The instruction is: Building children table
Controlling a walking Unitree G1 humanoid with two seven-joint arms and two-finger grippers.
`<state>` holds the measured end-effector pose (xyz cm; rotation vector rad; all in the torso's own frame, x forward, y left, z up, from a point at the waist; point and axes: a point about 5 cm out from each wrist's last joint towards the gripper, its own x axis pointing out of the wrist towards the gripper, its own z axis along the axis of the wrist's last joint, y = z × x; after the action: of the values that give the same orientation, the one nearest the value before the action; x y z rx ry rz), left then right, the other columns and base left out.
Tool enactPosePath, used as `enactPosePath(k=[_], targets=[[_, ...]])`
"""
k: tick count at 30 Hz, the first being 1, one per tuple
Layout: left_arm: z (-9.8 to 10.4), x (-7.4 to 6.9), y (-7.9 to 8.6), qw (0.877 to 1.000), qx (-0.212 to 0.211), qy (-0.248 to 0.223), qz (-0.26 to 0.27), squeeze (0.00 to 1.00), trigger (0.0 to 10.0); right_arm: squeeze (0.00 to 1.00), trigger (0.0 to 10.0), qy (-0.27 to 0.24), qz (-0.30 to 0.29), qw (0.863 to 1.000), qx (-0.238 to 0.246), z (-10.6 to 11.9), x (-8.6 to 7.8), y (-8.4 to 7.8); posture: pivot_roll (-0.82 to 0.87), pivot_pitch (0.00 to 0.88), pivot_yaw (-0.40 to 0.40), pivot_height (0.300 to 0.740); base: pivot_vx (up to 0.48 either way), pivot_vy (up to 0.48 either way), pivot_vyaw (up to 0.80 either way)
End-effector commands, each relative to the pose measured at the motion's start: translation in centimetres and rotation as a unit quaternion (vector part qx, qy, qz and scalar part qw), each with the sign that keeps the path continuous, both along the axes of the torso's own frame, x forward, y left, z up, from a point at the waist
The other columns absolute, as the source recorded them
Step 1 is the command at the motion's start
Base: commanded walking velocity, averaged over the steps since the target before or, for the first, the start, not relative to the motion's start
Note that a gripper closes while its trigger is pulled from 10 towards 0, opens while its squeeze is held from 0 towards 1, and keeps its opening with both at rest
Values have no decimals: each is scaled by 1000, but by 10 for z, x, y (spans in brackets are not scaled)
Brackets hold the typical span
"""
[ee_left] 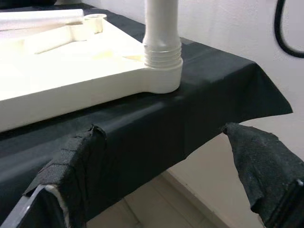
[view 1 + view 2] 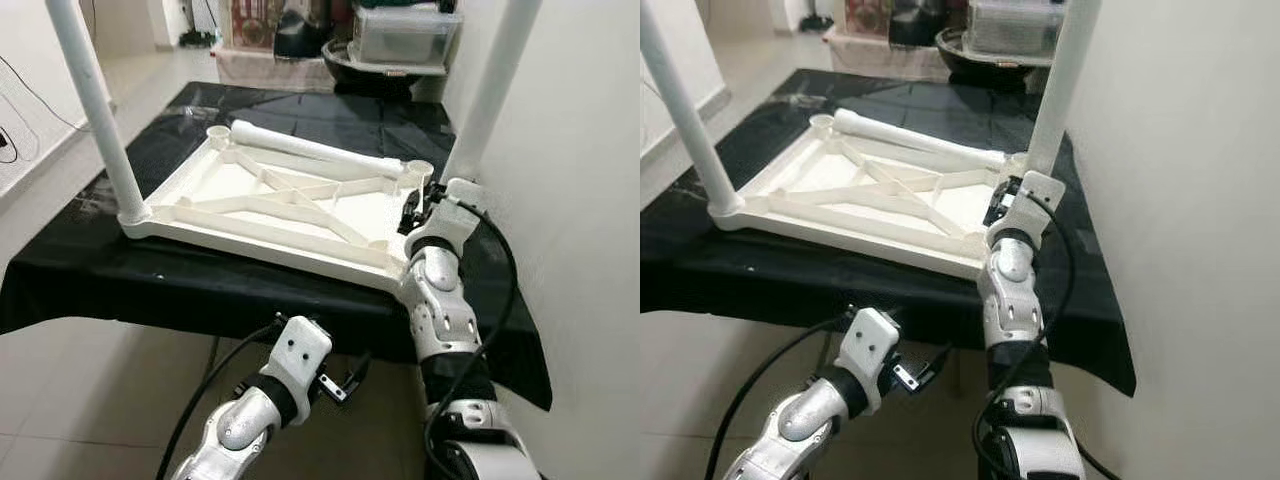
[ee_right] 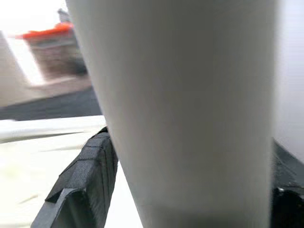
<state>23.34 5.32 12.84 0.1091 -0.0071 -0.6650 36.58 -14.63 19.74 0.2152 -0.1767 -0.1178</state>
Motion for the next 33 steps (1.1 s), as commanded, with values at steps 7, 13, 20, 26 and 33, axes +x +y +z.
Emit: enactPosePath(k=[7, 13, 20, 26, 33], targets=[[-13, -8, -11, 997, -3, 37, -68, 0, 10000, 0, 10000, 5, 250, 968, -15, -9, -4, -3, 95, 0, -97, 740, 0, 0, 0], [-19, -6, -13, 996, 1, 38, -85, 0, 10000, 0, 10000, 24, 424, 905, -35, -4, -6, -5, 103, 0, -95, 740, 0, 0, 0], [-19, -5, -14, 996, -5, 31, -87, 0, 10000, 0, 10000, 25, 589, 804, -79, 1, -10, 19, 122, 0, -110, 740, 0, 0, 0], [-16, -4, -12, 997, -17, 25, -71, 0, 10000, 0, 0, 45, 528, 841, -110, -8, -1, 26, 111, 0, -113, 740, 0, 0, 0], [-15, 2, -10, 999, -18, 10, -50, 0, 10000, 0, 0, 69, 176, 981, -53, -14, 18, -24, 86, 0, -96, 740, 0, 0, 0]])
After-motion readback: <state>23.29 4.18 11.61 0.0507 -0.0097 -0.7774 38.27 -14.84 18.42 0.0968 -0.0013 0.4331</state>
